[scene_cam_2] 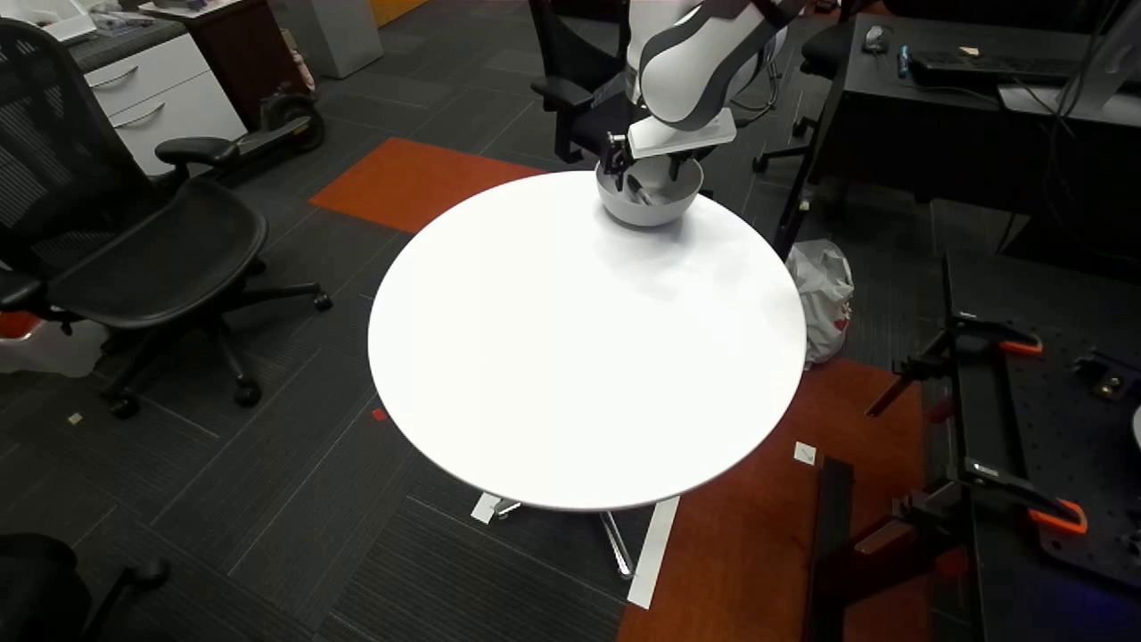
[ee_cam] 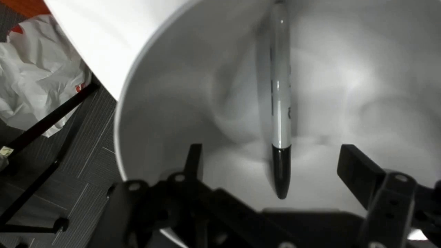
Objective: Remove the marker from the white bowl and put it on the table
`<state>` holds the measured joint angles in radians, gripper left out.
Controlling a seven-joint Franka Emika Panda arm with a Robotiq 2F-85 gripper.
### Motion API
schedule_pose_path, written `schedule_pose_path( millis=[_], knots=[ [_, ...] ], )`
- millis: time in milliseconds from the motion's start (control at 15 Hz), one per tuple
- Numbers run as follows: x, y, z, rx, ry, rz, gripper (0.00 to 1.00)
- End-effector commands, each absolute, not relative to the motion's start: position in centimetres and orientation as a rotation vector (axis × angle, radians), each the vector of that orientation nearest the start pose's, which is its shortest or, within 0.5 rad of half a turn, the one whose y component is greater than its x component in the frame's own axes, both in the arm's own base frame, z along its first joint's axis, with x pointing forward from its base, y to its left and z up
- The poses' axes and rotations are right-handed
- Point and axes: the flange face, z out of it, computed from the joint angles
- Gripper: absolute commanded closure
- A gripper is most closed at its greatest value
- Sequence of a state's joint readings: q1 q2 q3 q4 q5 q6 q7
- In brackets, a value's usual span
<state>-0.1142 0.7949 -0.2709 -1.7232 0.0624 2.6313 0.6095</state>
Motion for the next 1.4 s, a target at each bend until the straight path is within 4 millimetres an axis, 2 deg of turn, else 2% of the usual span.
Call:
schedule_pose_path(
  millis=[0,67,200,333,800,933,1133,1333],
  knots=[
    [64.1,-24.2,14.3,-2.897,1.475,-0.207,0.05],
    [64.1,-24.2,13.9,-2.901,1.477,-0.202,0.26],
    [64.1,-24.2,13.4,-2.909,1.482,-0.186,0.31],
    [64.1,-24.3,13.1,-2.914,1.484,-0.176,0.46],
    [64.4,-24.5,14.1,-2.911,1.495,-0.18,0.99],
    [63.9,-24.2,15.5,-2.888,1.501,-0.183,0.98],
    [63.2,-23.7,19.5,-2.878,1.512,-0.273,0.96],
    [62.1,-23.2,25.1,-2.866,1.501,-0.384,0.96]
  ],
)
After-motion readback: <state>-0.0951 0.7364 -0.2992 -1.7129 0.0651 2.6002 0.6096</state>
